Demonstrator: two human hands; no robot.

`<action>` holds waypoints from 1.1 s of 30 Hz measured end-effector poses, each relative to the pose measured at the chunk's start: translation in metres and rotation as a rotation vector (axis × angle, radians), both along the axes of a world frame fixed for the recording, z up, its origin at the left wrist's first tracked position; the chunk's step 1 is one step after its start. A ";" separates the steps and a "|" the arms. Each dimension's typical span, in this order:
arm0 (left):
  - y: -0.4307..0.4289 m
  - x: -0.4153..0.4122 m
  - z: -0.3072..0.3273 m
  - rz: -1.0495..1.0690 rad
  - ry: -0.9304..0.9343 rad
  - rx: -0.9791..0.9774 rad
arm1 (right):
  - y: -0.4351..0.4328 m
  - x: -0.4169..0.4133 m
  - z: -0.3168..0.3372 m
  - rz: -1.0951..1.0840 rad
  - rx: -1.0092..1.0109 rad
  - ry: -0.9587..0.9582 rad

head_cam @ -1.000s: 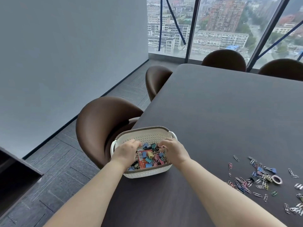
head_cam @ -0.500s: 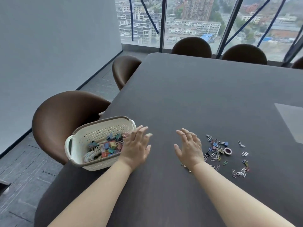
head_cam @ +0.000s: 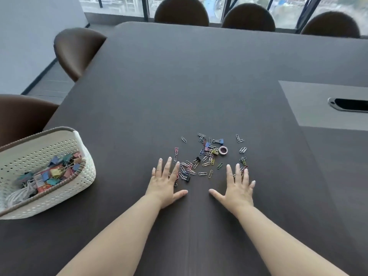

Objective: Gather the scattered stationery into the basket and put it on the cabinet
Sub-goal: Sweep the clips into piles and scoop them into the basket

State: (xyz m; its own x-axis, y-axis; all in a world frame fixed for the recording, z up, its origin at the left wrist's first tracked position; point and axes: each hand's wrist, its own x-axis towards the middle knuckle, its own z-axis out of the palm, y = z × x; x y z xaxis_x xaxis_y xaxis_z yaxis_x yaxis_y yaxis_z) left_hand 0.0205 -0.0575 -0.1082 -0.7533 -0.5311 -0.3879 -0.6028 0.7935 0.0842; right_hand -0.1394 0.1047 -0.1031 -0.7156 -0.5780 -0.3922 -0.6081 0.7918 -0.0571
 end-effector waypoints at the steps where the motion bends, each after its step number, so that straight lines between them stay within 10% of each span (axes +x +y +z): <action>1: -0.002 -0.007 0.000 0.002 -0.002 -0.001 | 0.001 -0.004 -0.002 -0.025 -0.005 0.007; 33: -0.066 -0.088 -0.015 -0.277 0.560 -0.032 | -0.059 -0.079 -0.030 0.498 -0.554 0.060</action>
